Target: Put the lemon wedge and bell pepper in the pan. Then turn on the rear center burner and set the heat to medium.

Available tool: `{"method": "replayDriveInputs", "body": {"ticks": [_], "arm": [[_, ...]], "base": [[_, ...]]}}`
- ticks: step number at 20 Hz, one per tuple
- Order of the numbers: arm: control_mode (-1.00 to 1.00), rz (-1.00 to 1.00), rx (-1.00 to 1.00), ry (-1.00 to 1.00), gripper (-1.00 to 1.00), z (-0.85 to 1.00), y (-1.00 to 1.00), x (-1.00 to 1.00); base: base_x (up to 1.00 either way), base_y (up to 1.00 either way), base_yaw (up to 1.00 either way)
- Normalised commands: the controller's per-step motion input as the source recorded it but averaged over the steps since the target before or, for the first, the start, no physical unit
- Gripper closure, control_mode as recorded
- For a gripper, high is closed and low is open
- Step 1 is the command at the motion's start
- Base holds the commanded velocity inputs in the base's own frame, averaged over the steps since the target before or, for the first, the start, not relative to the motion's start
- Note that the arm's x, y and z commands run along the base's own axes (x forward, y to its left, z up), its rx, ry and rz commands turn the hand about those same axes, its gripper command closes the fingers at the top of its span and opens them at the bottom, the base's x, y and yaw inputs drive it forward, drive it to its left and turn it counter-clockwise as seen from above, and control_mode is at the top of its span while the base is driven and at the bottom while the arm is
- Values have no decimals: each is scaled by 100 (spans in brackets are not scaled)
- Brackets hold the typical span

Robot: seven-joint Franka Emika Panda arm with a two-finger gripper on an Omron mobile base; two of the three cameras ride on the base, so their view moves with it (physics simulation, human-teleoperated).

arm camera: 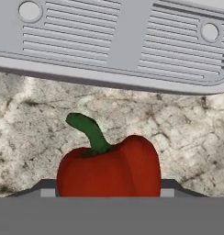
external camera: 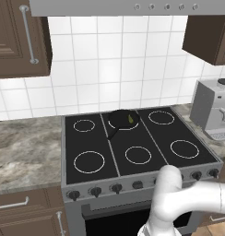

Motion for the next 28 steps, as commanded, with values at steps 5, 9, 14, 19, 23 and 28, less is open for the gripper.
{"method": "replayDriveInputs", "body": {"ticks": [5,9,14,19,23,28], "arm": [[-100,21,-1,-19,100,0,40,-43],[-100,21,-2,-4,100,21,56,-7],[-100,16,-3,4,100,58,45,0],[-100,15,-1,10,100,76,47,0],[-100,19,0,4,100,53,56,0],[-100,15,0,0,100,30,68,0]], "base": [[0,0,0],[0,0,0],[0,0,0],[0,0,0],[0,0,0],[0,0,0]]}}
